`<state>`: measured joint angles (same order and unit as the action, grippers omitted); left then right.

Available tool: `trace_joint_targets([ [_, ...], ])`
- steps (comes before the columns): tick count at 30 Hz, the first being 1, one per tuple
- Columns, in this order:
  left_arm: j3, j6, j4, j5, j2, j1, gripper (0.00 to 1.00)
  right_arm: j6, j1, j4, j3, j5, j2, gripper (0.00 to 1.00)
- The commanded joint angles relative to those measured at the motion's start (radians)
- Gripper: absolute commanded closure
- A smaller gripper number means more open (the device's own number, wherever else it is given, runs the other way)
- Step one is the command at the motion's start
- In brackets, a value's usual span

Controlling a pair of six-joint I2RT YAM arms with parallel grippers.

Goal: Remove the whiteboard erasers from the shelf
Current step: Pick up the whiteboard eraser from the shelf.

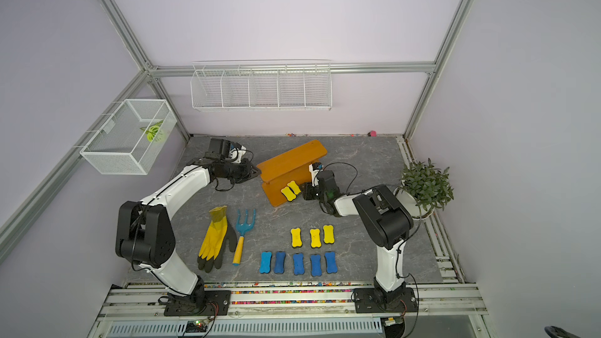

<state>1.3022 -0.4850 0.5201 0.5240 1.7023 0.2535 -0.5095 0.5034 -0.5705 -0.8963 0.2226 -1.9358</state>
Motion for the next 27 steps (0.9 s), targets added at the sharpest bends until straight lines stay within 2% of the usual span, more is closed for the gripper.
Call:
trace_joint_targets([
  [1,-0.007,0.011,0.019,-0.026,0.04,0.005,0.75,-0.019,0.0,-0.031,-0.006,0.024,-0.029,0.61],
  [27,0.002,0.014,0.023,-0.019,0.048,0.005,0.75,-0.033,0.029,-0.018,-0.032,0.04,-0.066,0.6],
])
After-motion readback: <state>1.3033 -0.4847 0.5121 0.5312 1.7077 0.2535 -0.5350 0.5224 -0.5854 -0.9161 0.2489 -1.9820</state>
